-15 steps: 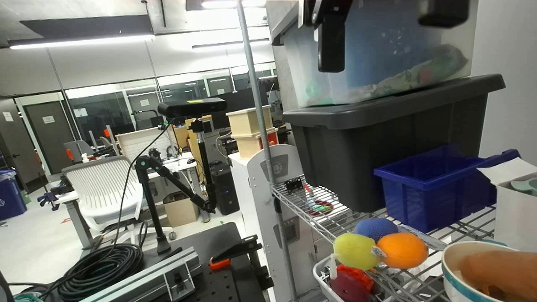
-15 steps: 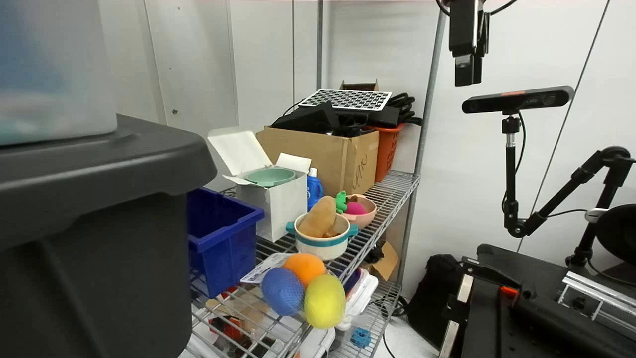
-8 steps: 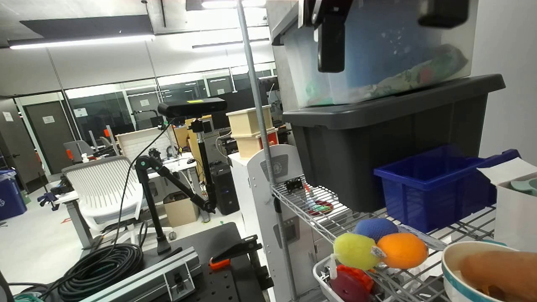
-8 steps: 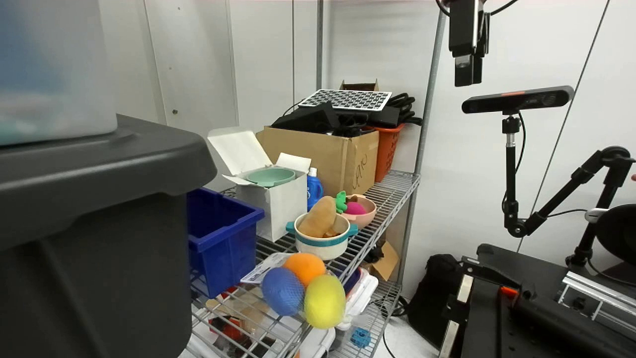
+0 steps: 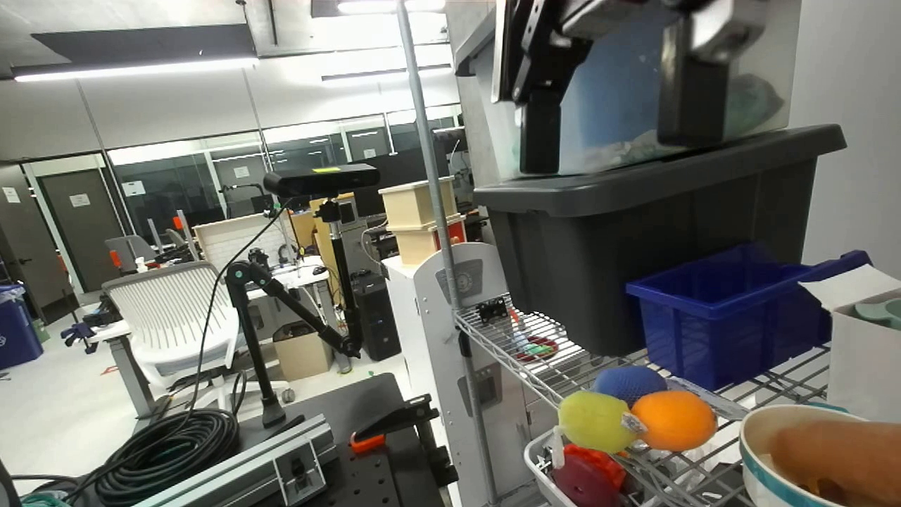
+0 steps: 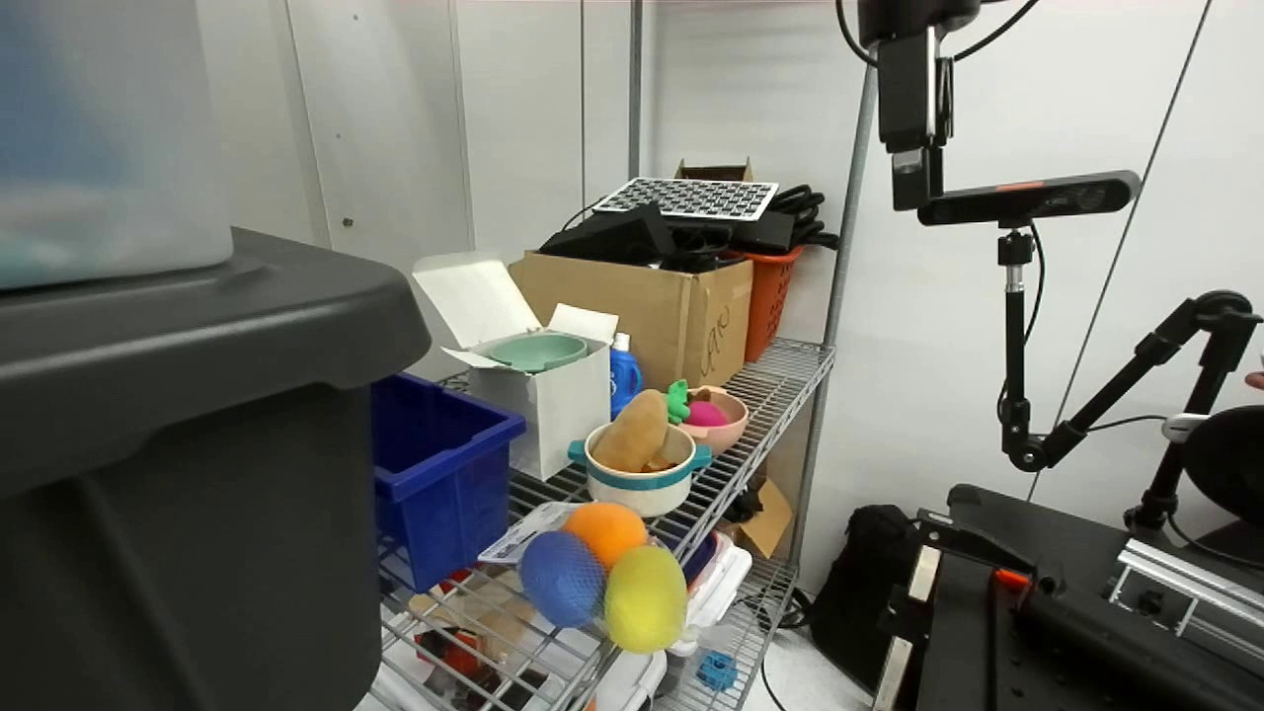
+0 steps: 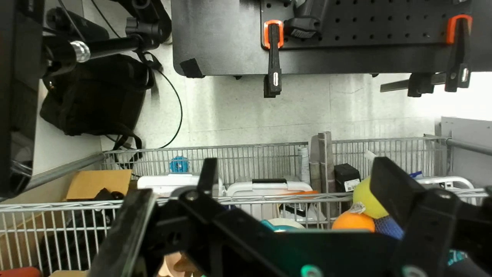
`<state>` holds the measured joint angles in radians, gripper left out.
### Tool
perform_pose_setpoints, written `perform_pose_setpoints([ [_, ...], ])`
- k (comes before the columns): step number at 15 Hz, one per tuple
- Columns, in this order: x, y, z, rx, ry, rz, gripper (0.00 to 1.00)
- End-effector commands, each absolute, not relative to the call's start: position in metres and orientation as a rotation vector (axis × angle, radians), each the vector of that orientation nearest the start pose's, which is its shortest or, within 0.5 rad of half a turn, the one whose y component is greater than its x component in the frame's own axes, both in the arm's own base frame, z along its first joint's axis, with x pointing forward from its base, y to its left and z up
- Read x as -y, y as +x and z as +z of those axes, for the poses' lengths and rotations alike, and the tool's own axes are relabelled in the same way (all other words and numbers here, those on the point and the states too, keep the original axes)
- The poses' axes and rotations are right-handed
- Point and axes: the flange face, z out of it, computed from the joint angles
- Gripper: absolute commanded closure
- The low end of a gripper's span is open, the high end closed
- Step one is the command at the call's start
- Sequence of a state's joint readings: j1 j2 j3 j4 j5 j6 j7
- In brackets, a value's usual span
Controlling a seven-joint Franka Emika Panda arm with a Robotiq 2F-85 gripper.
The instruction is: Move the brown sponge to the blue box
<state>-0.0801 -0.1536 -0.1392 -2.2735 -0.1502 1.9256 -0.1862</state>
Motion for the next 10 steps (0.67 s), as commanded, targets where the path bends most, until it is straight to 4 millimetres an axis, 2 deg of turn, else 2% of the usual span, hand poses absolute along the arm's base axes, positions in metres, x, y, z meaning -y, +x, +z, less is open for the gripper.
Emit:
perform_pose_setpoints([
  [1,0.096,0.470,0.383,0.111,-3.212,0.356,0.00],
  [7,0.079,0.500,0.334,0.199,-3.224,0.279,0.00],
  [10,0.075,0.516,0.306,0.276,-3.247,0.115,0.00],
])
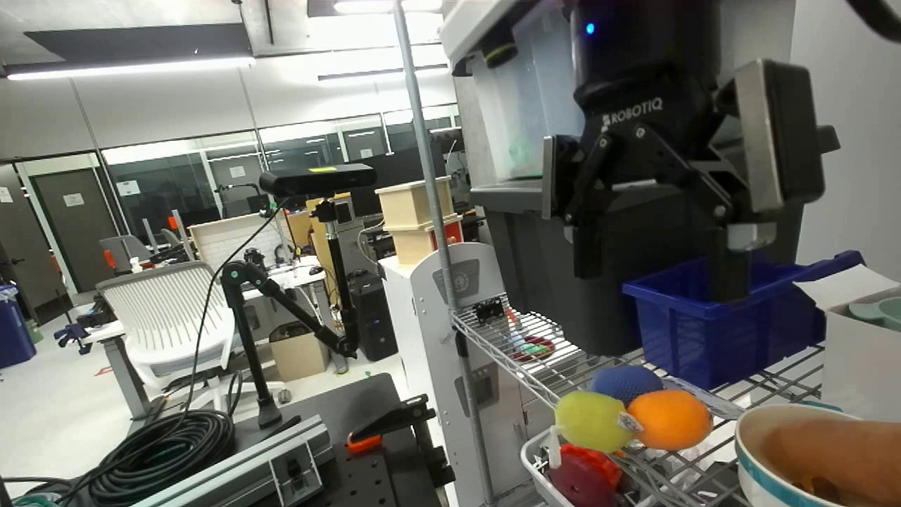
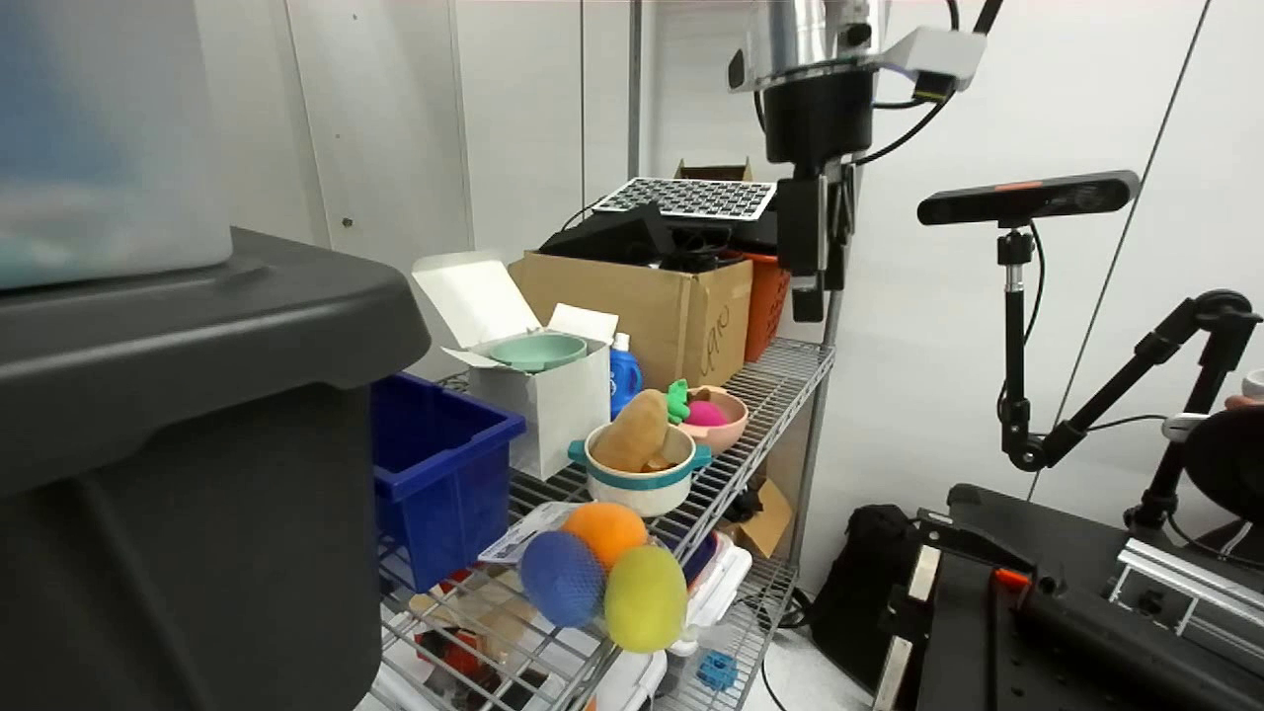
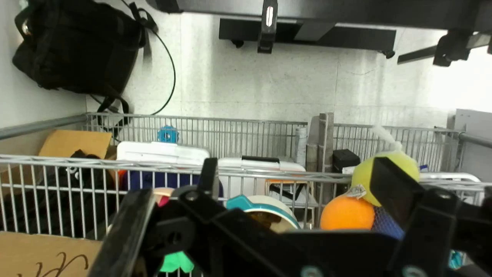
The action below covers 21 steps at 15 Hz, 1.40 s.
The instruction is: Move the brown sponge to the blue box
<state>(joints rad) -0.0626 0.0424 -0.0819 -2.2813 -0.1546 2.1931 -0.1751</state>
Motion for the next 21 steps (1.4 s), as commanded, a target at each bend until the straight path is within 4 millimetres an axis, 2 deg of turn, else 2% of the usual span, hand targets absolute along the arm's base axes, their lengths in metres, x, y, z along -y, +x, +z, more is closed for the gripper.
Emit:
perform_pose_setpoints([
  [1,0.074,0.522,0.297,0.298,-3.248,0.065,0.00],
  [4,0.073,0.535,0.266,0.383,-3.224,-0.035,0.00],
  [7,0.072,0.546,0.233,0.454,-3.216,-0.061,0.00],
  [10,0.070,0.558,0.213,0.519,-3.207,-0.068,0.00],
  [13,0.069,0.573,0.208,0.549,-3.214,-0.077,0.00],
  [21,0.065,0.617,0.214,0.565,-3.218,-0.178,0.00],
])
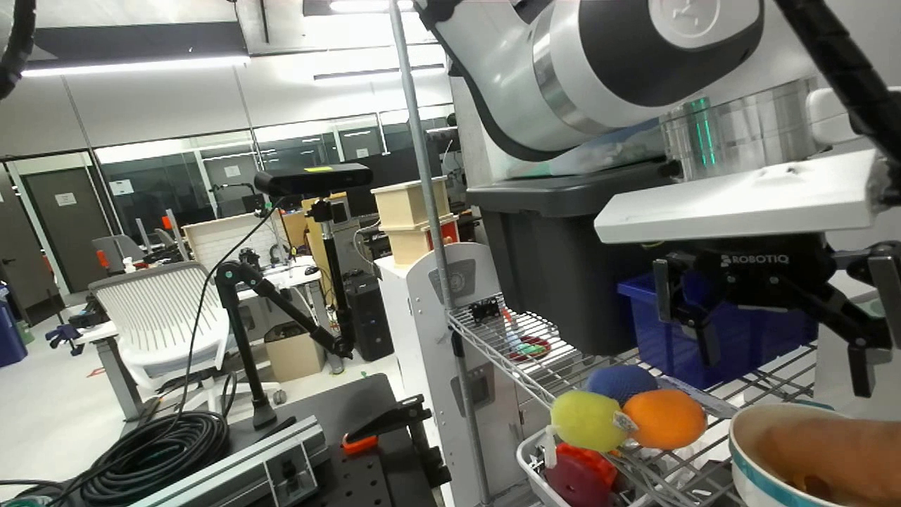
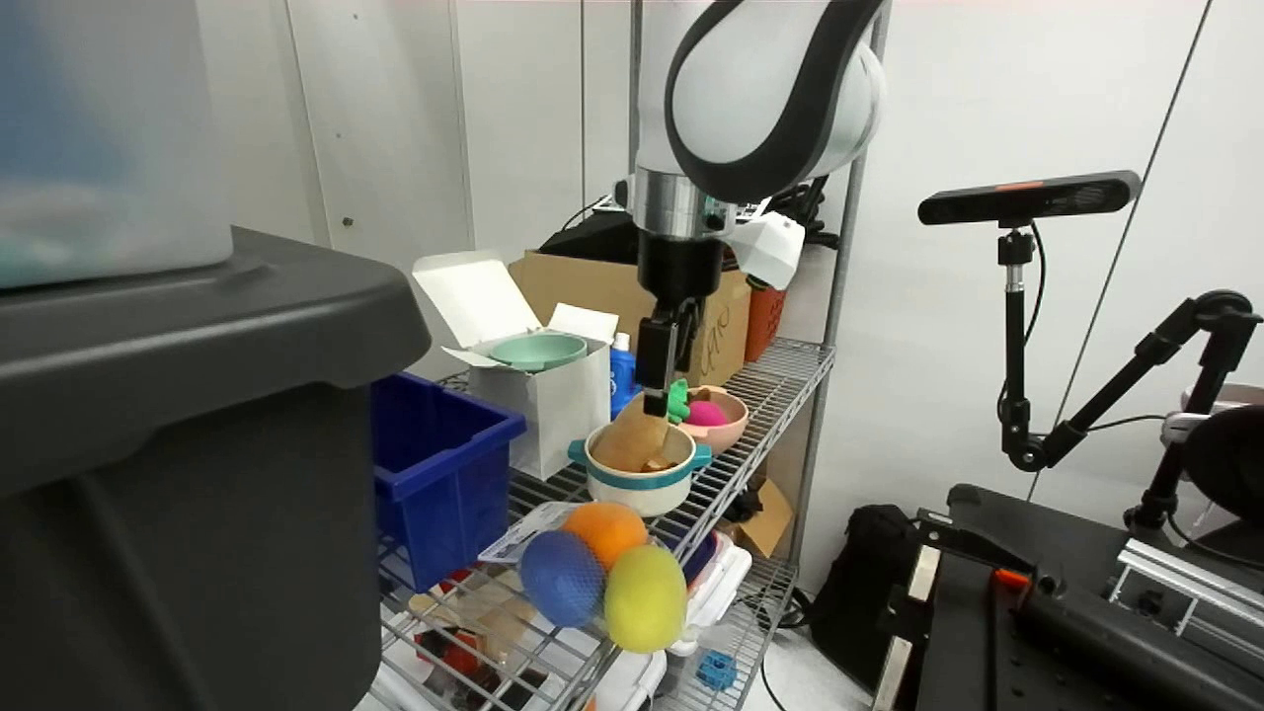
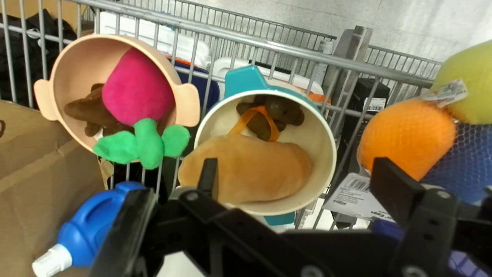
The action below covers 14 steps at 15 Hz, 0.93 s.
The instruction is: Move the brown sponge to the blue box
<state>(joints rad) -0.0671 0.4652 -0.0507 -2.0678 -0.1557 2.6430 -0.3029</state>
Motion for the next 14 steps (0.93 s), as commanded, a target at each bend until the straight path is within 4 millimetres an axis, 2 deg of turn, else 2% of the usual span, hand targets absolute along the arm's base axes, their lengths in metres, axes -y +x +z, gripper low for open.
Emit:
perform_pose_setpoints([
  [1,0.066,0.622,0.213,0.564,-3.217,-0.185,0.00],
  [6,0.073,0.643,0.202,0.553,-3.231,-0.201,0.00],
  [14,0.073,0.646,0.201,0.429,-3.252,-0.200,0.00],
])
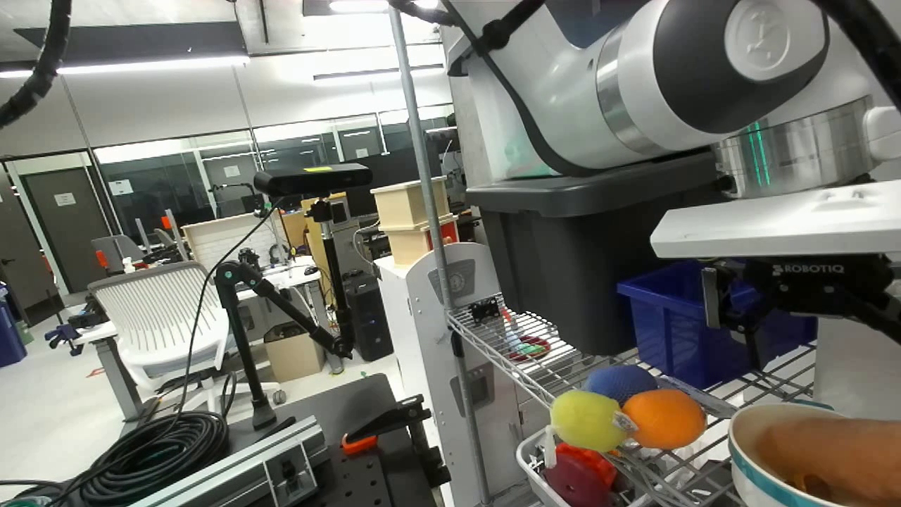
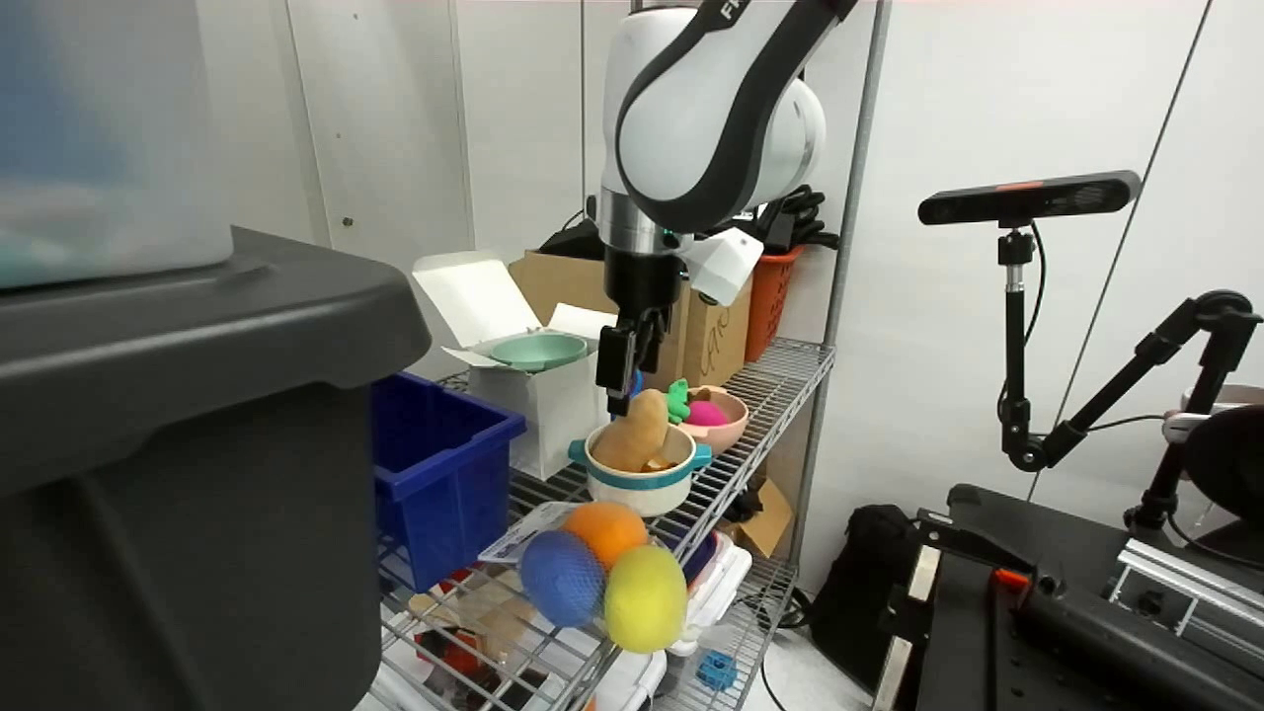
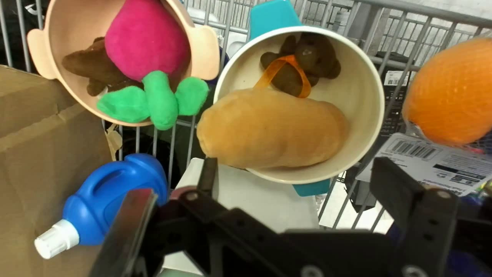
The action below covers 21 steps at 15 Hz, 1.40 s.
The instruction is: Move the brown sponge to the blue box
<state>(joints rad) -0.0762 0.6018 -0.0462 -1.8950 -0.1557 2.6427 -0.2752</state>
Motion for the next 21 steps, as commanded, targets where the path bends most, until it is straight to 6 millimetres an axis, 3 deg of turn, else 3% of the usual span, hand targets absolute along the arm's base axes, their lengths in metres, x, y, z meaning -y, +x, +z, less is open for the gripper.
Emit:
perform_pose_setpoints([
  [1,0.074,0.646,0.200,0.415,-3.255,-0.200,0.00],
  [10,0.098,0.640,0.176,0.328,-3.270,-0.138,0.00],
  [14,0.094,0.640,0.167,0.317,-3.266,-0.121,0.00],
  [21,0.090,0.652,0.170,0.305,-3.258,-0.147,0.00],
])
